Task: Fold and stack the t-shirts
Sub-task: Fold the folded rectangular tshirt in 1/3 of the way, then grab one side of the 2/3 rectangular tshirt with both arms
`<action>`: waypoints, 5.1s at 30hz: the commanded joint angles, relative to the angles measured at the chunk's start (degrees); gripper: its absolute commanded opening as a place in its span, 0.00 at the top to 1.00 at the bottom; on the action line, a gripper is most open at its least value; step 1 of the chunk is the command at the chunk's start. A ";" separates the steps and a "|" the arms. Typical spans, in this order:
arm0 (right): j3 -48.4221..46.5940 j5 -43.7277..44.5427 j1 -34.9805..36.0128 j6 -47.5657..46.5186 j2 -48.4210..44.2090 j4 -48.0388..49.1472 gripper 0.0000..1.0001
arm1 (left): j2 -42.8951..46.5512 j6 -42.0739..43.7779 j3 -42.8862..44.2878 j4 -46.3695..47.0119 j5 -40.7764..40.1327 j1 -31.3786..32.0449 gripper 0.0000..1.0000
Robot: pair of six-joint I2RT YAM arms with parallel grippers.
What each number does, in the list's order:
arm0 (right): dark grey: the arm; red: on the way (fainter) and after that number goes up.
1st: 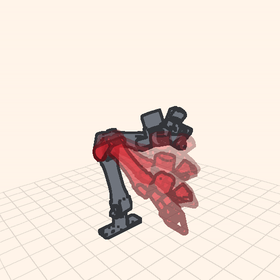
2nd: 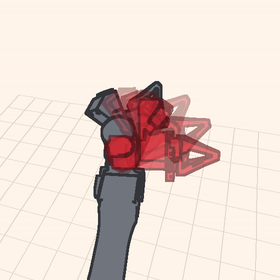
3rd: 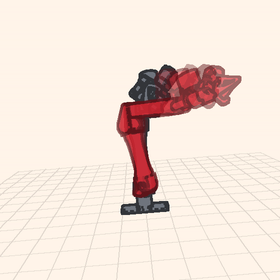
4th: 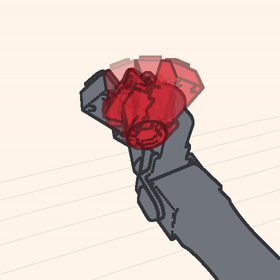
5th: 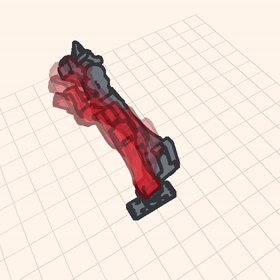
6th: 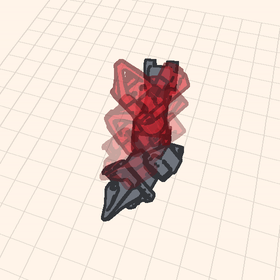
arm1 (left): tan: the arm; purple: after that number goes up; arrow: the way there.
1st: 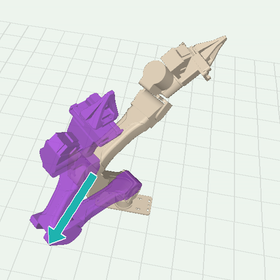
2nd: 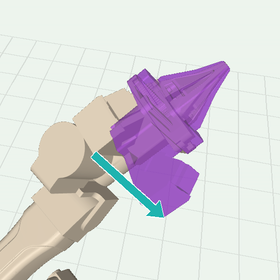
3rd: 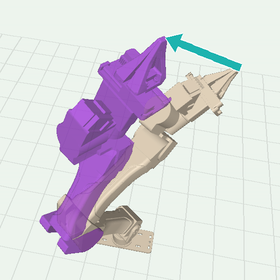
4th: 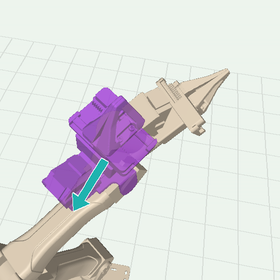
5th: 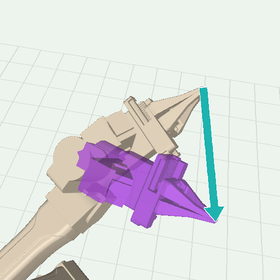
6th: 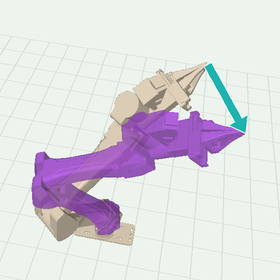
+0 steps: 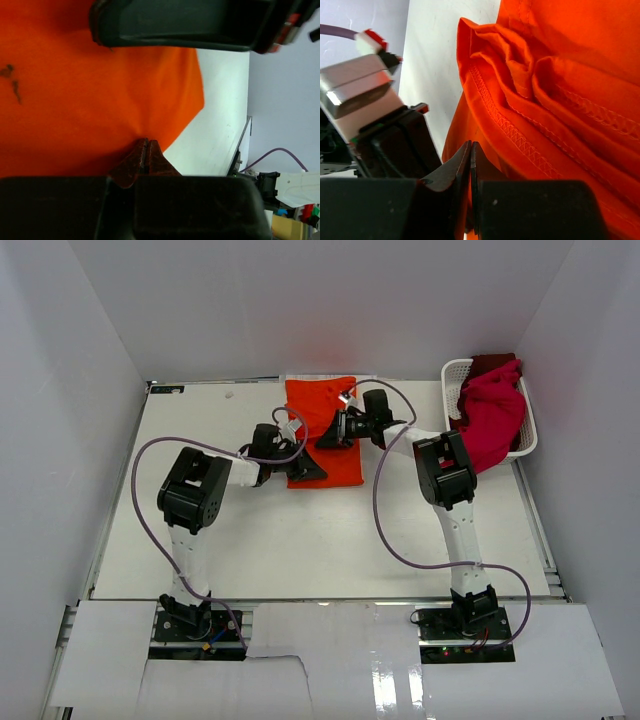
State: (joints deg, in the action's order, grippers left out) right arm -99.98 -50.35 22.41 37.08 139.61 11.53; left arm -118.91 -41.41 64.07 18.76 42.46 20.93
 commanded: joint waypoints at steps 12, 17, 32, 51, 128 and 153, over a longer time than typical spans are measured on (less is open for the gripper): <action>-3.99 -0.98 1.49 -2.63 3.30 -1.24 0.92 | -1.14 1.33 -0.18 0.66 -4.14 0.34 1.00; -7.06 0.16 1.23 -4.91 5.84 -3.79 0.92 | -1.67 1.59 -1.32 0.05 -4.49 0.34 1.00; -7.33 4.11 0.96 -9.74 7.52 -2.04 0.92 | -6.51 3.35 -0.70 -5.14 -5.63 0.43 1.00; -28.06 6.75 -5.45 -5.44 18.68 10.26 0.92 | -5.19 3.44 -2.20 -7.07 -5.02 1.48 1.00; 82.85 9.92 2.28 8.88 -58.76 12.28 0.17 | 24.61 -6.23 -35.68 -2.33 -11.34 12.56 1.00; 80.47 17.21 4.13 9.59 -53.92 15.63 0.74 | 25.40 -6.14 -37.27 -2.24 -11.34 12.56 1.00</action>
State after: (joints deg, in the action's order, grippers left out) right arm -18.13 -35.42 26.28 48.49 85.45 27.46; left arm -93.34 -48.95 28.21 19.14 33.78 32.91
